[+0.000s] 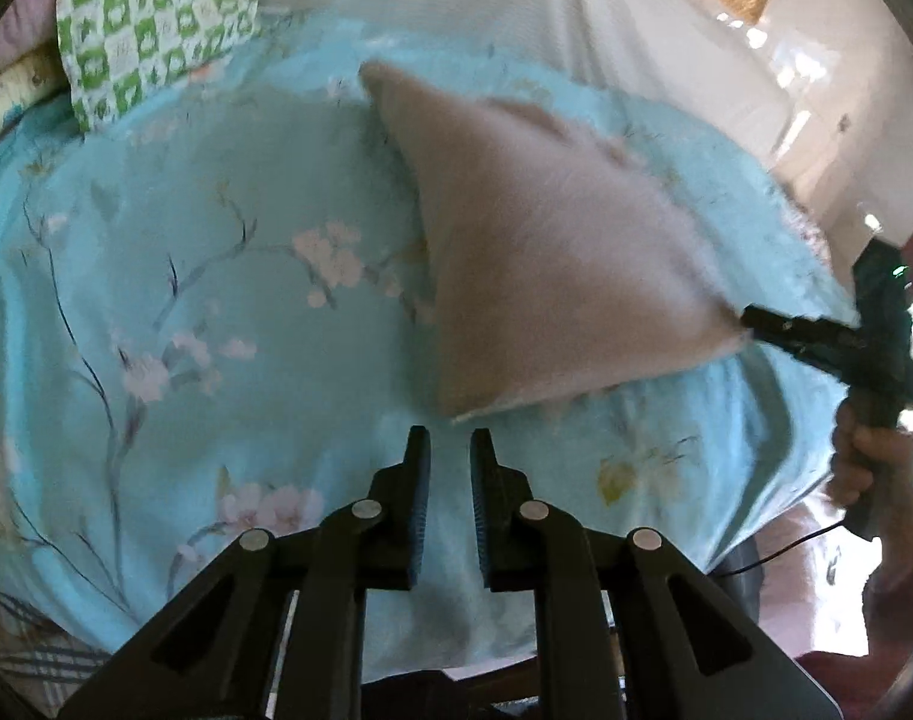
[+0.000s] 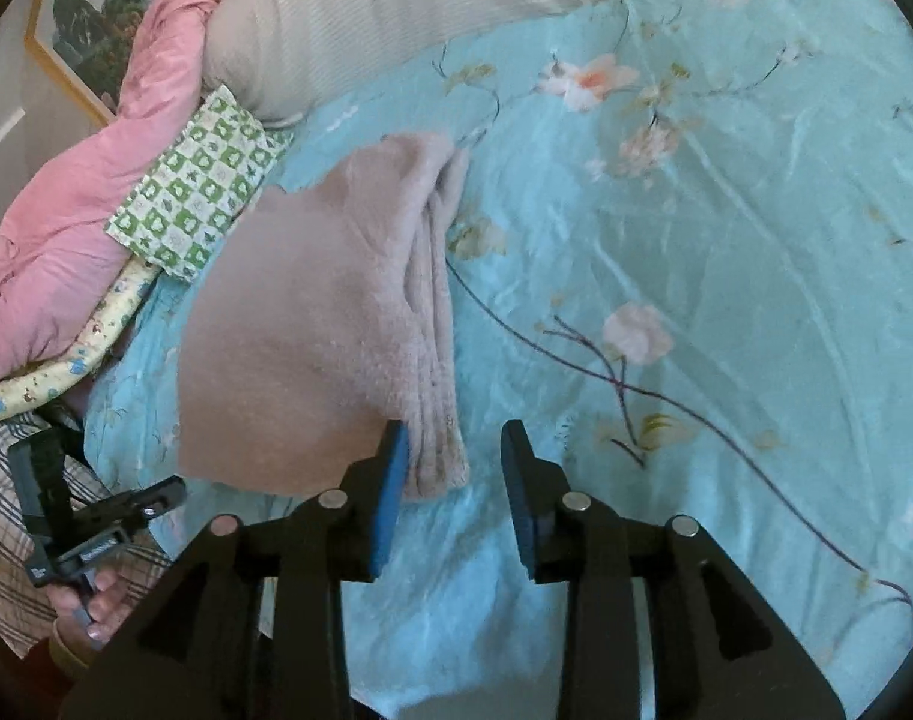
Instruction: Fold small clothes
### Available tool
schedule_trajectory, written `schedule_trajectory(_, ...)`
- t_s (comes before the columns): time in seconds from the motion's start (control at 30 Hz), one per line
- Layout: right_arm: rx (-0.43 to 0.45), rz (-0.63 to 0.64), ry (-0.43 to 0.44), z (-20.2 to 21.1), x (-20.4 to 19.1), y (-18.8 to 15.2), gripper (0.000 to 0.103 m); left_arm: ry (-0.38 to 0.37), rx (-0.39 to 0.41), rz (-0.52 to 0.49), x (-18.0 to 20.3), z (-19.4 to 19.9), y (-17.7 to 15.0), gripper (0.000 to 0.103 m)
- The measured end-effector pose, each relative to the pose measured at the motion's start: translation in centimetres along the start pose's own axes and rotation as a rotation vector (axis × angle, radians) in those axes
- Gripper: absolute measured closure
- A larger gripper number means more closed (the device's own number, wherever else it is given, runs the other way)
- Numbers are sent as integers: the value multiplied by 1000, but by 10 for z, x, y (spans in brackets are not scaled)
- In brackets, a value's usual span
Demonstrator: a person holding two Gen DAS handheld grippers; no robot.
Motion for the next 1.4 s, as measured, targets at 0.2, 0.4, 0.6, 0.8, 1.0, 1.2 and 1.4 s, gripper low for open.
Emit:
schedule_trajectory(0.2,74,33,75,11,-37,23,69,-25,118,-9,2,10,57,78)
schedule_trajectory(0.4,53,151,98,-26,-81,39,69,-78,169,-14,10,-19,109,77)
schedule_trajectory(0.6,-20,112,59,-65,-61,49,70,-80,98,22,-9,-62,115,83)
schedule_trajectory(0.8,-24,138,67,-83,-48,47,72,-48,82,-12,-15,-82,111,84)
schedule_trajectory(1.0,-17,118,80,-76,-46,49,73,-40,102,-4,-10,-71,109,83)
schedule_trajectory(1.2,6,159,55,-45,-56,30,70,-65,118,13,-3,-34,87,84)
schedule_trajectory(1.4,-12,189,43,-22,-47,-4,70,-19,58,42,-7,-25,45,82)
Point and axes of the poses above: each gripper's, at about its wrist camera, not at the fingertips, and z roughly against the way its jaws point, x to its right, y to its top, the point moved 5 cm from there along -z, roughly the way its jaws point, and after that the axes turned 11 degrees about -z, right-handed, at the moved point
